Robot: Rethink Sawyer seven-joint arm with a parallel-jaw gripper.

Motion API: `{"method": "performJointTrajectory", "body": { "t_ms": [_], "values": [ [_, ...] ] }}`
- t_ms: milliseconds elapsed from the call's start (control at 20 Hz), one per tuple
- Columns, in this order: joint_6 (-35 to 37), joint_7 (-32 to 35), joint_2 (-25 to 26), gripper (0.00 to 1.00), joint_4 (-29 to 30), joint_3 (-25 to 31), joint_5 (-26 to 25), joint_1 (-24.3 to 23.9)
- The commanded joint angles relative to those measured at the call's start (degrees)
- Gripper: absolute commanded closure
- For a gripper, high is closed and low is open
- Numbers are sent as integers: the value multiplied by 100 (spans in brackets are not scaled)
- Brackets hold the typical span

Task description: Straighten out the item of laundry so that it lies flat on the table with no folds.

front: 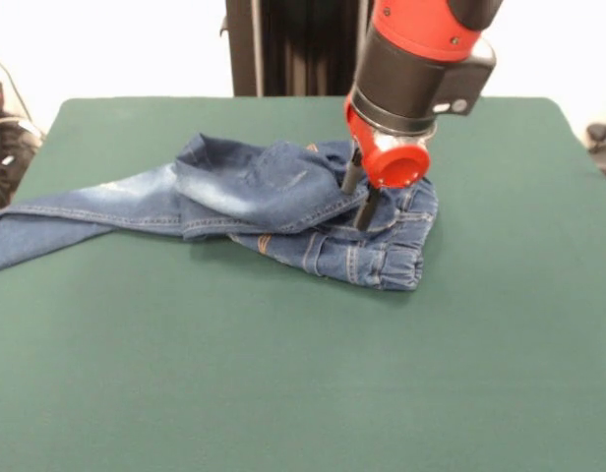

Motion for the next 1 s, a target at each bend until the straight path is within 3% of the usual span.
{"method": "performJointTrajectory", "body": {
  "t_ms": [50, 700, 1000],
  "values": [
    [297, 589, 498, 0, 84, 654, -198, 79],
    [1006, 423, 393, 0, 292, 756, -416, -44],
    [1746, 850, 698, 0, -194, 587, -472, -26]
  ]
}}
